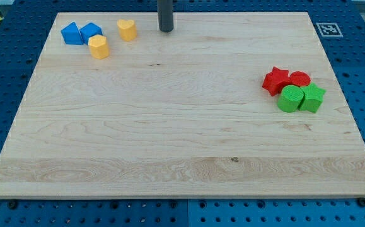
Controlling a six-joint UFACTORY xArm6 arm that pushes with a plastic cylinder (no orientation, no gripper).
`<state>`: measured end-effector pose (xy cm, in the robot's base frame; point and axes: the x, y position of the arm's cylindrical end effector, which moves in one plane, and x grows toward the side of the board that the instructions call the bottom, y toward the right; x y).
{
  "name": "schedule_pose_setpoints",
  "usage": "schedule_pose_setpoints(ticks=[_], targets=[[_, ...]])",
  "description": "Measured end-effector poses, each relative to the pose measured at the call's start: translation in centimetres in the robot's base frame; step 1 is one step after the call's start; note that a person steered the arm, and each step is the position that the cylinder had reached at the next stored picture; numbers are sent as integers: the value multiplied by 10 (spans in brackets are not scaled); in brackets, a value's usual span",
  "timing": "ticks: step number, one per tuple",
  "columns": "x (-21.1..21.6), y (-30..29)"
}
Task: Move the yellow heart diagonally to the bottom right of the yellow hexagon
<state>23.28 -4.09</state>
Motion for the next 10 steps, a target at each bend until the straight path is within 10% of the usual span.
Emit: schedule_pose_setpoints(ticks=[2, 5, 8, 10], targets=[[-31, -63], [116, -25], [27, -34], [45, -93]])
